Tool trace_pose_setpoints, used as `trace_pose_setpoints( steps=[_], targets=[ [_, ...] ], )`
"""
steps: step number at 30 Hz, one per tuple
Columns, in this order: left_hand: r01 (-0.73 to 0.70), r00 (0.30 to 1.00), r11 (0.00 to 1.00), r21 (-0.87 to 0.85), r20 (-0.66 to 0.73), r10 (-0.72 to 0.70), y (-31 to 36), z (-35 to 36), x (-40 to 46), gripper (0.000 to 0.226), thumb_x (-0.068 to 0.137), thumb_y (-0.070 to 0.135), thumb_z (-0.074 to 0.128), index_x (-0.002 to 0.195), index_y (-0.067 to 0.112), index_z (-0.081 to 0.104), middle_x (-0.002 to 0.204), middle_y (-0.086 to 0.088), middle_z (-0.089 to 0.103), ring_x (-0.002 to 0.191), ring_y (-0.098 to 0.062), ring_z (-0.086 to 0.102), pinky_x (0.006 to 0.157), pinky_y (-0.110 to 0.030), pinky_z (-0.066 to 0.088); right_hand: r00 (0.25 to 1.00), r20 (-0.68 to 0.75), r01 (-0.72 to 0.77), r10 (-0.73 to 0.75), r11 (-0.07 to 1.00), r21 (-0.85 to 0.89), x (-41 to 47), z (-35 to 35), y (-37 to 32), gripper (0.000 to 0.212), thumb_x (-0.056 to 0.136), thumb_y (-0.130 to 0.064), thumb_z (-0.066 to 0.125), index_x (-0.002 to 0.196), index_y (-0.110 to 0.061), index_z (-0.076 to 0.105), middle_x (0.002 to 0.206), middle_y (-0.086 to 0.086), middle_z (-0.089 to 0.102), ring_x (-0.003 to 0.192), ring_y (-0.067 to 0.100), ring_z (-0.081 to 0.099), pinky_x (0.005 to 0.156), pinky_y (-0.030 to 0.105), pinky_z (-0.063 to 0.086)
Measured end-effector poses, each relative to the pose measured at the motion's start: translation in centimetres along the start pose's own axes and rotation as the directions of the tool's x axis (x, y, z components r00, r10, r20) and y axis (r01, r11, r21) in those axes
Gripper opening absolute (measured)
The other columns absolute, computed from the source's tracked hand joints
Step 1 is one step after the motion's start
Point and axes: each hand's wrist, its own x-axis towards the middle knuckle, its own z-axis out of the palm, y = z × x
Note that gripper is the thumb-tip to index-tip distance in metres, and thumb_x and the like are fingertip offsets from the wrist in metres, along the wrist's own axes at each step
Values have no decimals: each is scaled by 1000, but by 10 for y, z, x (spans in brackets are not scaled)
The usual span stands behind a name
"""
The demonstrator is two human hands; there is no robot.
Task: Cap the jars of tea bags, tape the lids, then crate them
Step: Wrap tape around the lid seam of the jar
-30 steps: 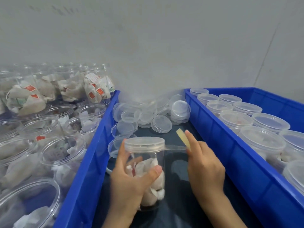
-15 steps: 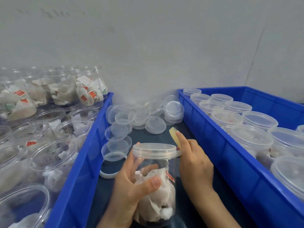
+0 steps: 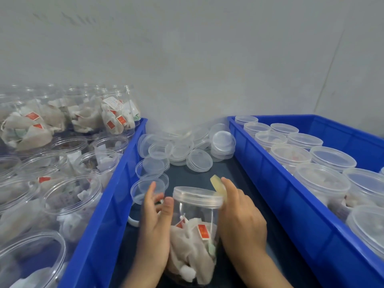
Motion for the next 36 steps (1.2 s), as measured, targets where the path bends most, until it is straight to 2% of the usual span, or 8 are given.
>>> trace_pose_setpoints(
  steps=[3, 8, 12, 15, 17, 24, 28, 36],
  targets=[
    [-84, 984, 993, 86, -151, 96, 4, -7, -2, 49, 75, 65, 42, 114, 40, 60, 96, 21, 69, 90, 1, 65, 83, -23, 50, 993, -86, 72, -75, 997, -35, 3, -6, -5, 26, 72, -11, 67, 96, -15, 56, 55, -3, 53, 41, 15, 40, 44, 17, 16],
    [-28, 999, 950, 311, -26, 38, 14, 6, -4, 138, 21, 98, 51, 142, 35, 33, 124, 17, 53, 112, -9, 57, 95, -34, 49, 988, 29, 153, -152, 987, -37, -1, -14, -12, 55, 53, -20, 86, 91, -15, 47, 58, -2, 54, 44, 18, 50, 44, 22, 18],
    [-28, 992, 980, 197, -118, 52, 12, 9, 9, 108, 30, 79, 65, 125, 30, 50, 113, 9, 61, 101, -10, 61, 81, -26, 53, 924, 380, -25, -32, 989, 144, 16, -33, -9, 38, 77, -14, 63, 107, -28, 45, 88, -9, 62, 75, 11, 58, 56, 23, 40],
    [-12, 995, 999, 52, -97, 17, 9, 0, 18, 84, 42, 65, 66, 116, 29, 52, 103, 6, 64, 85, -7, 65, 66, -17, 48, 711, 697, -400, -93, 762, 510, 17, -37, 2, 63, 81, -9, 63, 119, -56, 44, 97, -18, 63, 86, -1, 57, 79, 19, 48],
    [-35, 997, 999, -23, -64, 34, 8, -4, 20, 77, 47, 57, 71, 115, 27, 52, 102, 3, 65, 81, -6, 66, 64, -17, 50, 705, 695, -463, -142, 650, 603, 14, -36, 6, 70, 82, -14, 67, 118, -67, 39, 82, -13, 67, 70, 2, 59, 72, 23, 52],
    [-80, 997, 991, -107, -13, 79, 11, -4, 18, 76, 42, 46, 82, 111, 24, 59, 97, 2, 69, 81, -10, 68, 66, -19, 53, 882, 455, 41, -123, 982, 185, 55, -35, 39, 66, 77, -42, 65, 127, -57, 25, 73, -25, 53, 73, 2, 48, 61, 19, 40],
    [-102, 994, 982, -156, 12, 105, 10, -5, 16, 77, 35, 51, 76, 104, 20, 60, 87, 3, 71, 72, -11, 68, 60, -16, 51, 872, 487, 10, -55, 996, 94, 74, -15, 39, 55, 80, -42, 62, 127, -49, 33, 106, -20, 58, 86, 9, 54, 67, 23, 38],
    [-89, 972, 971, -221, 192, 133, 12, -8, 14, 80, 37, 43, 76, 108, 12, 56, 88, 1, 71, 72, -16, 69, 59, -21, 53, 773, 631, -58, -68, 982, 177, 67, 16, 23, 65, 81, -42, 59, 134, -51, 24, 106, -11, 65, 81, 13, 58, 65, 27, 42]
  ],
)
